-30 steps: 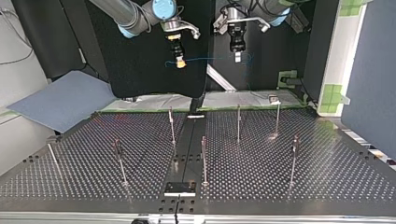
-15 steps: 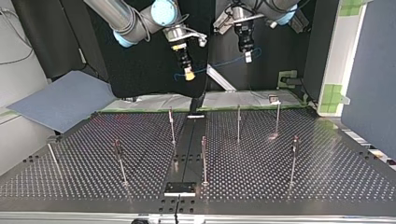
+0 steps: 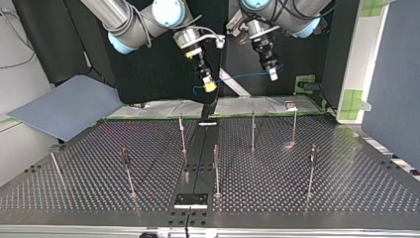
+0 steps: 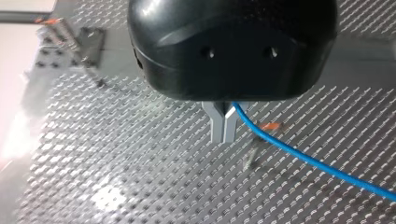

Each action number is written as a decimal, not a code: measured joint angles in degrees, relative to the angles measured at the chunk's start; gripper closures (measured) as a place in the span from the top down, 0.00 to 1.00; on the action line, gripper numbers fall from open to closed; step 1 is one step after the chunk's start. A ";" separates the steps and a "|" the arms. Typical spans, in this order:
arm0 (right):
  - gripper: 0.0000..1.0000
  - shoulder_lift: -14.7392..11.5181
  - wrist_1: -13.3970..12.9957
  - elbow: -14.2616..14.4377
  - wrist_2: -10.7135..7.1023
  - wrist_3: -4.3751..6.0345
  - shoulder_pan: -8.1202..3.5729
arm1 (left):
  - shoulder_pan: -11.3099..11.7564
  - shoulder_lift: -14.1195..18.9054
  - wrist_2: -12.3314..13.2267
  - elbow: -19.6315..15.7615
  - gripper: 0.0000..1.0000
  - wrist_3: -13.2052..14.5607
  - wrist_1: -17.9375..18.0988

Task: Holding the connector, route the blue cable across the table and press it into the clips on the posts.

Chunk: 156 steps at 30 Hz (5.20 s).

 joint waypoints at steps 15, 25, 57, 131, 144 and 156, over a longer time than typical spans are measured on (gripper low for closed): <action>0.00 -6.92 6.92 -6.43 -2.60 3.08 0.24 | 4.77 7.01 -3.54 4.15 0.00 1.66 -7.01; 0.00 -5.57 12.00 -10.91 -3.43 3.29 0.74 | 9.79 12.06 1.28 6.85 0.00 0.16 -12.04; 0.00 -0.69 20.10 -27.38 -5.64 8.89 2.18 | 22.61 13.94 18.44 15.67 0.00 -13.07 -29.21; 0.00 15.19 25.51 -49.14 -6.43 14.27 3.08 | 34.66 8.12 41.20 25.06 0.00 -9.59 -30.46; 0.00 16.60 26.44 -54.49 -6.41 14.76 2.11 | 37.12 4.15 44.81 30.64 0.00 -11.88 -30.41; 0.00 17.25 26.92 -55.17 -6.25 14.88 1.27 | 38.69 0.36 48.17 32.18 0.00 -11.97 -30.40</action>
